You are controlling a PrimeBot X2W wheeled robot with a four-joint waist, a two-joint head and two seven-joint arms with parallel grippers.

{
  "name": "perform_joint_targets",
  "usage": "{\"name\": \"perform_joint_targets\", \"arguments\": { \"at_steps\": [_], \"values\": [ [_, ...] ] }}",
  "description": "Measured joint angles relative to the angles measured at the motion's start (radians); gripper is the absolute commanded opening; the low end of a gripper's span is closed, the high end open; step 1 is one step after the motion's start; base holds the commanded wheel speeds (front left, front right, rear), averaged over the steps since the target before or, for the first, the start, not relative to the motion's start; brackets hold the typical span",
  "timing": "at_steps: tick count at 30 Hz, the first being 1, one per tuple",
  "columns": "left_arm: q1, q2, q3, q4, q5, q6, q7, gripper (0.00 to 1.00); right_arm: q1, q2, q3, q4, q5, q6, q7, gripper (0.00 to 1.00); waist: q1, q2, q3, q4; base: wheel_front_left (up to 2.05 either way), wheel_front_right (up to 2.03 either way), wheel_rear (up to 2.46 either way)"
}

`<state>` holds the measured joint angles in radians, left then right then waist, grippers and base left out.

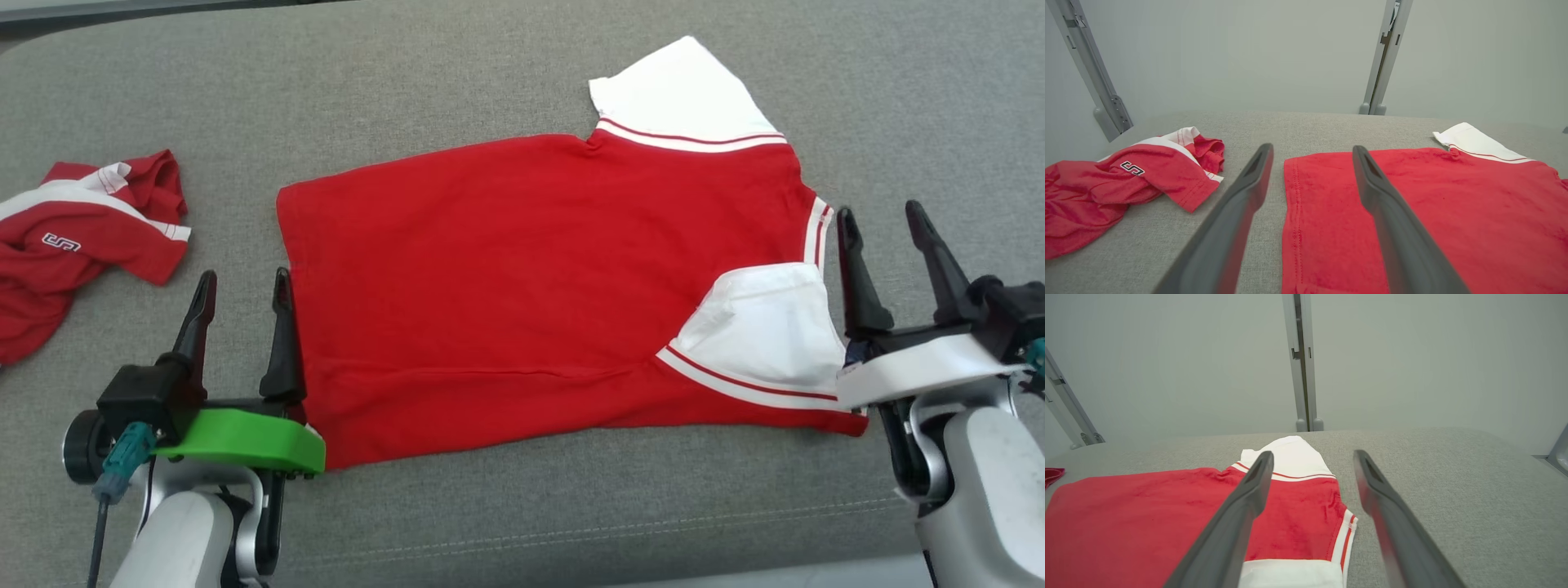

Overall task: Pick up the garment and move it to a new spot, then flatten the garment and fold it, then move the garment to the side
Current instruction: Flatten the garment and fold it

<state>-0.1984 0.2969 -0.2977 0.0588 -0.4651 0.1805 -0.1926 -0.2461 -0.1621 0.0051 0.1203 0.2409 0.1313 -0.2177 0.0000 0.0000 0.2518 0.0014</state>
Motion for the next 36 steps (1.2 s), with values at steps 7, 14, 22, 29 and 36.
{"name": "perform_joint_targets", "arguments": {
  "at_steps": [7,14,22,29,36],
  "values": [
    [-0.112,-0.001,-0.025,0.018,-0.01,-0.04,0.062,1.0,-0.174,-0.094,0.003,0.087,0.056,0.0,0.044,1.0,0.0,0.0,0.07,0.009,0.0,0.0,0.0],
    [-0.251,-0.004,-0.037,0.084,-0.061,-0.095,0.165,1.0,-0.377,-0.188,0.04,0.233,0.122,-0.001,0.093,1.0,0.0001,0.0,0.153,0.026,0.0,0.0,0.0],
    [-0.409,-0.016,-0.026,0.198,-0.126,-0.148,0.246,1.0,-0.615,-0.263,0.131,0.402,0.168,0.0,0.164,1.0,0.0001,0.0,0.245,0.055,0.0,0.0,0.0],
    [-0.506,-0.027,-0.024,0.301,-0.172,-0.193,0.291,1.0,-0.792,-0.274,0.225,0.538,0.189,0.0,0.226,1.0,0.0002,0.0,0.318,0.087,0.0,0.0,0.0],
    [-0.582,-0.042,-0.034,0.37,-0.217,-0.235,0.343,1.0,-0.907,-0.268,0.301,0.654,0.227,0.0,0.254,1.0,0.0001,0.0,0.369,0.12,0.0,0.0,0.0]
  ]
}}
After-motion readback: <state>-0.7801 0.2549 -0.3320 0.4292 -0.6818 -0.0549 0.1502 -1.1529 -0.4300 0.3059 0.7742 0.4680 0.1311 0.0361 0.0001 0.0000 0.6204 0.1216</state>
